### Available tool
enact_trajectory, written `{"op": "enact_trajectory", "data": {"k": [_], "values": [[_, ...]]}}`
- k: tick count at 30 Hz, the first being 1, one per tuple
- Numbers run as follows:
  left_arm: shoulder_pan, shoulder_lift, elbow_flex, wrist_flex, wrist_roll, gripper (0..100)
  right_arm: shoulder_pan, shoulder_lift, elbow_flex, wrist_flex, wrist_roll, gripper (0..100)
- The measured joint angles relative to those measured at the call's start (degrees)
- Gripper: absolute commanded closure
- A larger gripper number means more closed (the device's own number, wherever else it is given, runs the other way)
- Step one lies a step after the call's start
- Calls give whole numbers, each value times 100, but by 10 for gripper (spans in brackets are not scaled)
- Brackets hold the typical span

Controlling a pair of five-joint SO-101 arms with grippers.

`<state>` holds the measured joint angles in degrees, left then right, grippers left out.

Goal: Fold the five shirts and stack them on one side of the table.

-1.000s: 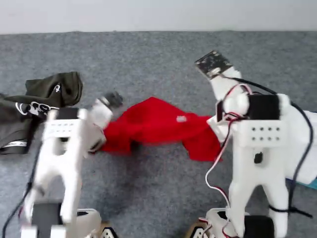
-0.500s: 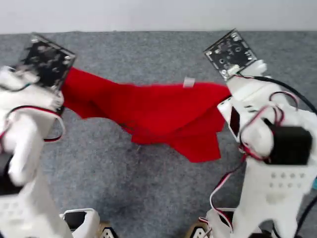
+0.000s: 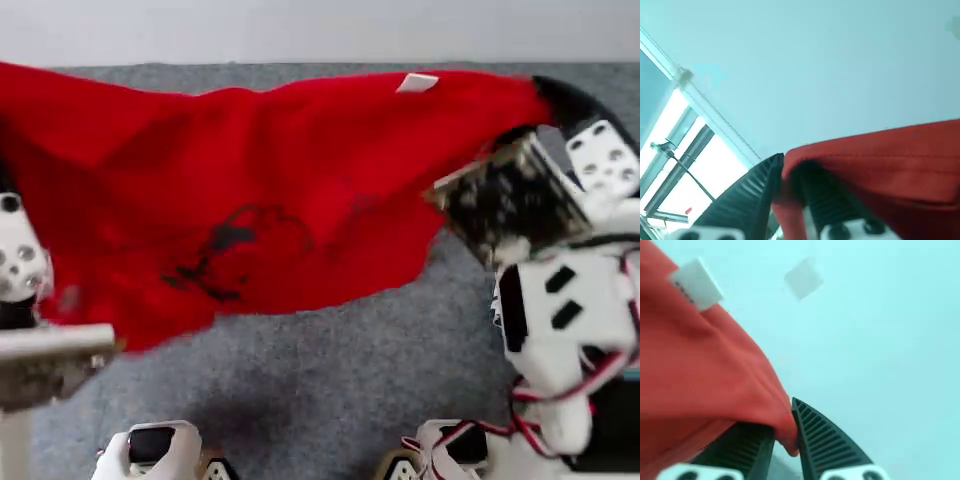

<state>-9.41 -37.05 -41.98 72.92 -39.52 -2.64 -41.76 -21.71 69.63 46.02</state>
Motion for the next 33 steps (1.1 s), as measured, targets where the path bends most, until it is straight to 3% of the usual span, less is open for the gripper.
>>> {"op": "enact_trajectory", "data": {"k": [5, 9, 14, 19, 23, 27, 33], "values": [[0, 0, -633, 141, -70, 986, 387, -448, 0, -114, 167, 989], [0, -9, -1081, 879, -563, 986, 686, -730, -9, -26, 246, 989], [0, -237, -1424, 2031, -949, 986, 800, -1160, -9, 765, 589, 989], [9, -360, -1424, 2629, -967, 986, 809, -1354, 9, 1714, 782, 989], [9, -360, -633, 2646, -967, 986, 809, -1345, 668, 1829, 800, 989], [9, -352, 897, 2488, -976, 986, 809, -1292, 1952, 1248, 809, 989], [9, -255, 3982, 905, -976, 986, 800, -1178, 4501, -835, 879, 989]]}}
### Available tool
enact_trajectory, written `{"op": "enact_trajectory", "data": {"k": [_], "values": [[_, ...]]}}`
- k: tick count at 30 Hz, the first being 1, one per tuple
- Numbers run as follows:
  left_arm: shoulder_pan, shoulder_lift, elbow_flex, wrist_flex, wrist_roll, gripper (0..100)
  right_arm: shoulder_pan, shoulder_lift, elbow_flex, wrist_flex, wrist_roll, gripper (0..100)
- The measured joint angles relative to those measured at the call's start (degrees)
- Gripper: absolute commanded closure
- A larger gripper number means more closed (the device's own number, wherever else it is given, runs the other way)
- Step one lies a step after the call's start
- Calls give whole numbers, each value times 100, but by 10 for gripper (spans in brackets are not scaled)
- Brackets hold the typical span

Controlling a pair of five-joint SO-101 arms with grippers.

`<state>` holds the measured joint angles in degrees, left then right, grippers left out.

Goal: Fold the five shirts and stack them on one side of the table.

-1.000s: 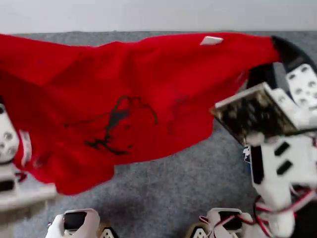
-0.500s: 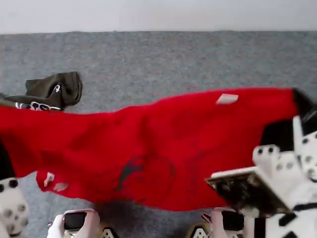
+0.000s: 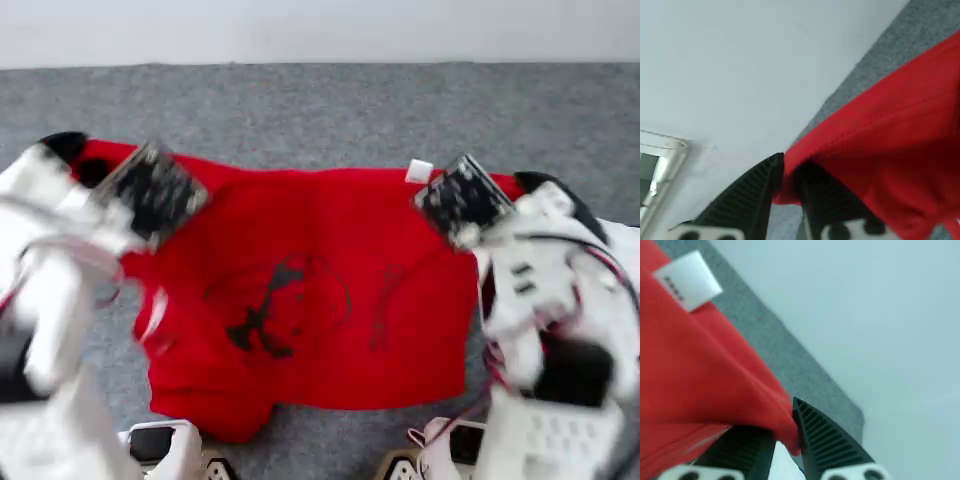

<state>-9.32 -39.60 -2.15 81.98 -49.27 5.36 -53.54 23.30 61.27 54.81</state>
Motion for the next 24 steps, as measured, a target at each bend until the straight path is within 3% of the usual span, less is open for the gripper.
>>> {"op": "enact_trajectory", "data": {"k": [7, 12, 17, 24], "values": [[0, 44, 3279, -3516, -290, 986, -193, 18, 2919, -3349, 633, 989], [70, 677, 4255, -5574, -571, 986, -237, 738, 3701, -5451, 791, 989], [70, 1662, 4079, -6479, -607, 986, -246, 1811, 3701, -6514, 809, 989], [176, 3147, 2822, -6690, -607, 986, -237, 3420, 2479, -6971, 809, 989]]}}
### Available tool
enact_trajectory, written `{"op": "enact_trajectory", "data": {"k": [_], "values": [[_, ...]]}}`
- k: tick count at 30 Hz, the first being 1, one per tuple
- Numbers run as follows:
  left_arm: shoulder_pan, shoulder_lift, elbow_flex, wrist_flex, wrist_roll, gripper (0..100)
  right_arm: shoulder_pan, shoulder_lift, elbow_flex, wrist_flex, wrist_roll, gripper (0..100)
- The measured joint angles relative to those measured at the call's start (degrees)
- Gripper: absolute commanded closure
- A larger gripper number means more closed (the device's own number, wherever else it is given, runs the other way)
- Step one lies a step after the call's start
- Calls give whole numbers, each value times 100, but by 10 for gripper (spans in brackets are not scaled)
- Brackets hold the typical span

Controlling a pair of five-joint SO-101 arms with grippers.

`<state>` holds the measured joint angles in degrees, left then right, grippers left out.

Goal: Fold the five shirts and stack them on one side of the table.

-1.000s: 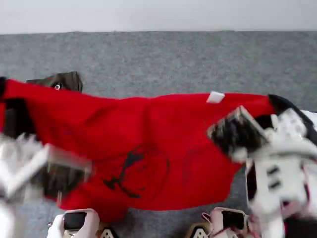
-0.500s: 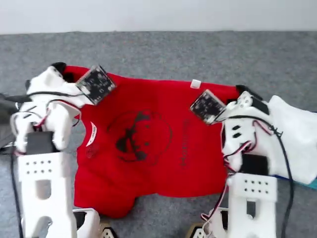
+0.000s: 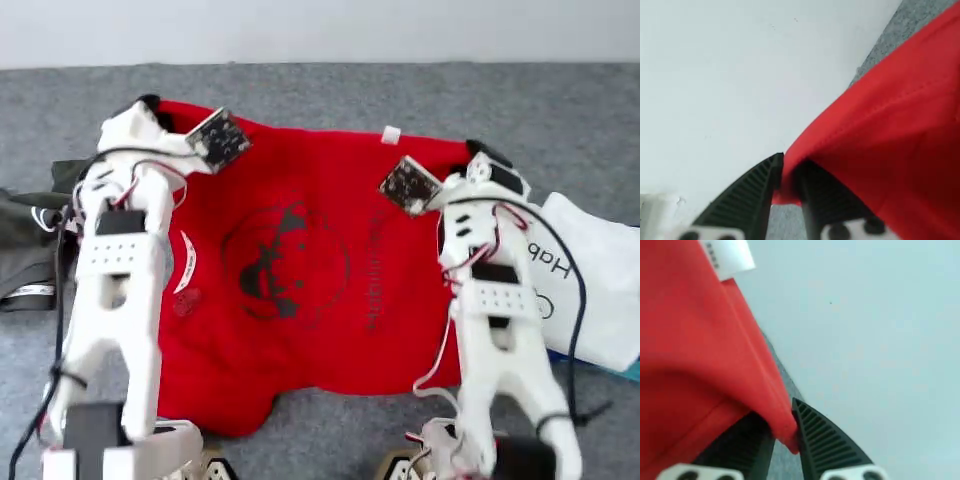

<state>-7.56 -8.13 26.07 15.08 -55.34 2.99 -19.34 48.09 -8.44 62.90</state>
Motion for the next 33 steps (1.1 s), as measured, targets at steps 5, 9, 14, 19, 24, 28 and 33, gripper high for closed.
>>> {"op": "enact_trajectory", "data": {"k": [5, 9, 14, 19, 24, 28, 33], "values": [[88, 1081, -1231, 0, 0, 986, 44, 1037, -976, -299, 0, 989], [105, 1749, -2163, 0, 0, 986, 97, 1741, -1785, -334, 0, 989], [167, 2101, -2664, 0, 0, 986, 167, 2242, -2374, -334, 0, 989], [167, 2101, -2673, 536, -9, 986, 176, 2286, -2391, -105, 0, 989], [167, 2031, -2673, 1943, -18, 985, 220, 2189, -2391, 993, 0, 989], [211, 1670, -2690, 3411, -18, 985, 220, 1741, -2391, 2338, 0, 989], [352, 1046, -2725, 5363, -18, 985, 264, 1081, -2391, 3991, 0, 989]]}}
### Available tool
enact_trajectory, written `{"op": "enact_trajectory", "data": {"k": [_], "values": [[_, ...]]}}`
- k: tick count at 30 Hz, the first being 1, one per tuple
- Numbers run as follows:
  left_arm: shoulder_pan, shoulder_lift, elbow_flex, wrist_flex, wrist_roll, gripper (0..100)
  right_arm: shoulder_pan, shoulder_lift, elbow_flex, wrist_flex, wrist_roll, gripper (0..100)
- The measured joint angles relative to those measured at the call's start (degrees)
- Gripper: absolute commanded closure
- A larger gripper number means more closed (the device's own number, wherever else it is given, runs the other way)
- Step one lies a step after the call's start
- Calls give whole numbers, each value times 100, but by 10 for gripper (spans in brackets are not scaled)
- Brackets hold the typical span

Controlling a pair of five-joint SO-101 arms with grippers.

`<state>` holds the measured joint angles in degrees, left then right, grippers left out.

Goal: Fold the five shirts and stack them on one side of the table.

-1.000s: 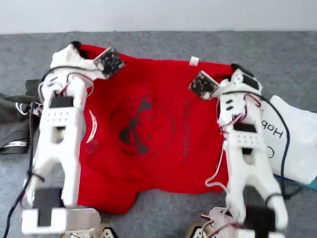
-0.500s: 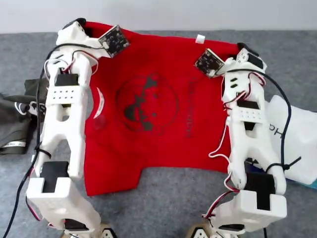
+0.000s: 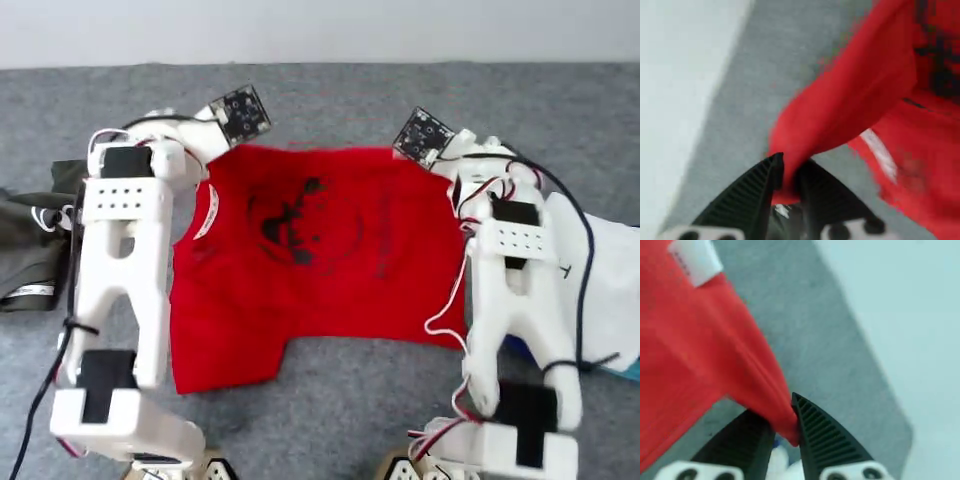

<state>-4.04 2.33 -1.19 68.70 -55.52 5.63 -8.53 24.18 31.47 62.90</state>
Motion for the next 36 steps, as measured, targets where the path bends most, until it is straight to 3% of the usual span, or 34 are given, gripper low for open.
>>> {"op": "enact_trajectory", "data": {"k": [7, 10, 18, 24, 31, 36], "values": [[334, -765, 0, 2418, 0, 985, 26, -668, 0, 2084, 0, 989], [527, -958, 53, 2954, -97, 985, 18, -765, 0, 2866, 0, 989], [870, -1811, 1969, 3007, -114, 985, 35, -765, -9, 4440, 0, 989], [1284, -2356, 3631, 3015, -114, 984, 44, -800, 211, 4791, 0, 989], [879, -2409, 3965, 2840, -114, 979, 44, -870, 484, 4800, 0, 989], [730, -2418, 4281, 2848, -202, 885, 44, -870, 484, 4809, 0, 987]]}}
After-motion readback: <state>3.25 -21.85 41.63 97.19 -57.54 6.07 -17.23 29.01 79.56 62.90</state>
